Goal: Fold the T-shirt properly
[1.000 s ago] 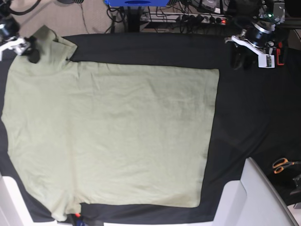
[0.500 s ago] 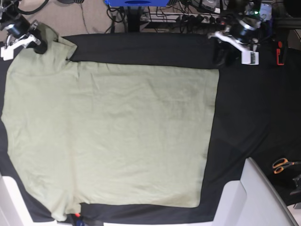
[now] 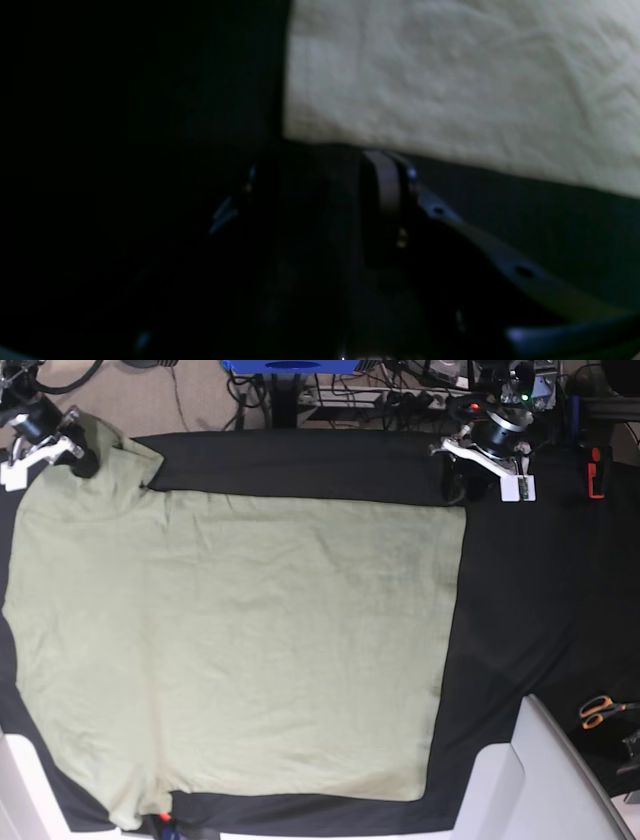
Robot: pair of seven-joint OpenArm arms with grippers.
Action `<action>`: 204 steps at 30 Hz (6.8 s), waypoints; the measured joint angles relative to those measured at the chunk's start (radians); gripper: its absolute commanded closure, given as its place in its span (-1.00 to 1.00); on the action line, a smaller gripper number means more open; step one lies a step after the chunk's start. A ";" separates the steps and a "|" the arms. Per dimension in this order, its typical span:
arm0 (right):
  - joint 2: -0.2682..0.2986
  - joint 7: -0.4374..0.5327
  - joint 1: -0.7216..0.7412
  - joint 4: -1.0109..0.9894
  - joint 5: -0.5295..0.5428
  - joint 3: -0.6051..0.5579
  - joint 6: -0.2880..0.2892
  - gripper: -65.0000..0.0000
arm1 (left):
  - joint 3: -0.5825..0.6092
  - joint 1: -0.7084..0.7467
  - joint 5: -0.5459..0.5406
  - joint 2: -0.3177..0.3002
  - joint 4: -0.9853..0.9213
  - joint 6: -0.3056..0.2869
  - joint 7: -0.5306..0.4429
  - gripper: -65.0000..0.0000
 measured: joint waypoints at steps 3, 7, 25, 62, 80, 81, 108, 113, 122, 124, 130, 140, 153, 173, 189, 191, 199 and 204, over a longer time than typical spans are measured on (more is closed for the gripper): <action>0.000 0.000 0.000 0.000 0.000 0.000 0.000 1.00 | 0.000 0.003 0.000 0.002 -0.002 0.000 0.001 0.17; 0.000 0.000 0.000 0.000 0.000 0.000 0.000 1.00 | 0.000 0.000 -0.032 0.003 -0.002 -0.001 0.003 -0.16; 0.003 -0.004 0.000 0.001 0.000 -0.001 0.000 1.00 | -0.005 -0.146 -0.232 0.002 -0.096 -0.013 0.126 -0.70; 0.003 -0.035 0.008 0.031 -0.018 -0.001 -0.011 1.00 | 0.099 -0.177 -0.234 0.037 -0.096 -0.005 0.193 1.00; -0.006 -0.199 -0.076 0.293 -0.037 0.005 -0.036 1.00 | 0.103 -0.023 -0.222 -0.019 0.101 0.008 0.221 1.00; -0.007 -0.202 -0.079 0.293 -0.037 0.005 -0.035 1.00 | 0.103 -0.016 -0.221 -0.022 0.101 0.007 0.222 1.00; 0.000 -0.352 0.095 0.395 -0.040 -0.003 -0.153 1.00 | 0.013 -0.087 -0.213 0.002 0.196 0.010 0.478 1.00; 0.039 -0.354 0.165 0.304 -0.038 -0.004 -0.172 1.00 | 0.018 -0.183 -0.213 0.002 0.196 0.010 0.571 1.00; 0.139 -0.231 0.255 0.102 -0.040 -0.154 -0.174 1.00 | 0.021 -0.286 -0.209 0.003 0.079 0.007 0.587 1.00; 0.148 -0.203 0.278 0.053 -0.042 -0.183 -0.174 1.00 | 0.021 -0.297 -0.209 0.003 0.059 0.007 0.587 1.00; 0.175 -0.132 0.338 -0.032 -0.042 -0.244 -0.174 1.00 | 0.031 -0.357 -0.209 0.002 0.013 0.007 0.591 1.00; 0.221 -0.054 0.463 -0.181 -0.041 -0.295 -0.174 1.00 | 0.111 -0.483 -0.205 0.000 -0.128 0.008 0.584 1.00; 0.242 0.048 0.513 -0.237 -0.042 -0.295 -0.173 1.00 | 0.096 -0.564 -0.021 0.047 -0.155 0.007 0.565 1.00; 0.251 0.158 0.600 -0.238 -0.042 -0.577 -0.172 1.00 | 0.107 -0.619 0.031 0.048 -0.224 0.006 0.523 1.00; 0.286 0.206 0.624 -0.238 -0.041 -0.684 -0.171 1.00 | 0.109 -0.670 0.159 0.085 -0.240 0.001 0.522 1.00; 0.287 0.206 0.631 -0.238 -0.042 -0.684 -0.171 1.00 | 0.111 -0.676 0.165 0.087 -0.240 0.001 0.522 1.00; 0.285 0.216 0.659 -0.238 -0.041 -0.695 -0.171 1.00 | 0.110 -0.710 0.166 0.087 -0.246 0.002 0.522 1.00; 0.284 0.219 0.676 -0.249 -0.039 -0.710 -0.169 1.00 | 0.109 -0.711 0.167 0.084 -0.278 0.002 0.517 1.00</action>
